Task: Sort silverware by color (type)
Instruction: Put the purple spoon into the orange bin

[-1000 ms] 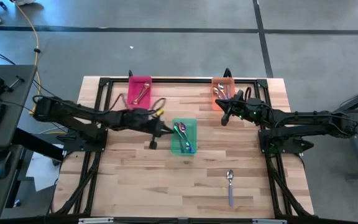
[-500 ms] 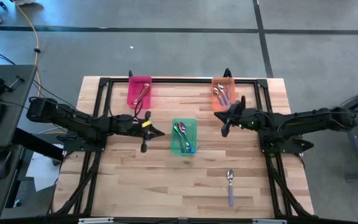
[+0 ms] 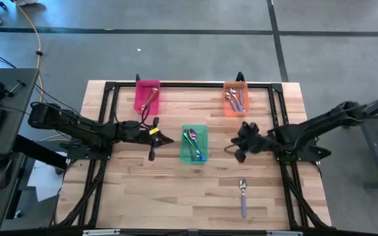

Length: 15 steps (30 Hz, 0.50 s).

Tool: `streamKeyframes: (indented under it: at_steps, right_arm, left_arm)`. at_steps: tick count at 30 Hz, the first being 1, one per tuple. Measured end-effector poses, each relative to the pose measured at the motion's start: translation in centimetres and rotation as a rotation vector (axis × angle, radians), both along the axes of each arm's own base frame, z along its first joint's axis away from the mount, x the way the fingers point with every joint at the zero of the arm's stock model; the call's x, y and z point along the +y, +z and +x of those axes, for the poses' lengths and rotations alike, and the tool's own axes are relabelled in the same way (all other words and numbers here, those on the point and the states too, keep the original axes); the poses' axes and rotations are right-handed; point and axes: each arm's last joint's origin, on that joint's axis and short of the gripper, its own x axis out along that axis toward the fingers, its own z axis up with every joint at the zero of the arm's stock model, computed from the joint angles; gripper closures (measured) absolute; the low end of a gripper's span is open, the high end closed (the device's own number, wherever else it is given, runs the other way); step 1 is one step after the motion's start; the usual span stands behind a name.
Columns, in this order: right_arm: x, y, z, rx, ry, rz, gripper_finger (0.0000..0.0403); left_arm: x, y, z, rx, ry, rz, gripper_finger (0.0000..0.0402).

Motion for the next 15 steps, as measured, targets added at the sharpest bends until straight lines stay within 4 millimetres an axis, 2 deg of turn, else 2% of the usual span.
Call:
streamKeyframes:
  at_steps: [8, 12, 15]
  right_arm:
    - [4.6, 0.3, 1.1, 0.191, 0.008, 0.091, 0.0401]
    - [6.9, 0.9, 1.7, 0.271, -0.056, 0.125, 0.0399]
    - [8.6, 0.6, 2.1, 0.349, -0.103, 0.192, 0.0385]
  left_arm:
    - [-0.5, 0.0, 0.0, 0.004, -0.022, 0.0, 0.0401]
    - [-0.6, -0.1, 0.0, 0.007, -0.028, 0.001, 0.0401]
    - [-0.6, -0.1, 0.0, 0.009, -0.028, -0.002, 0.0401]
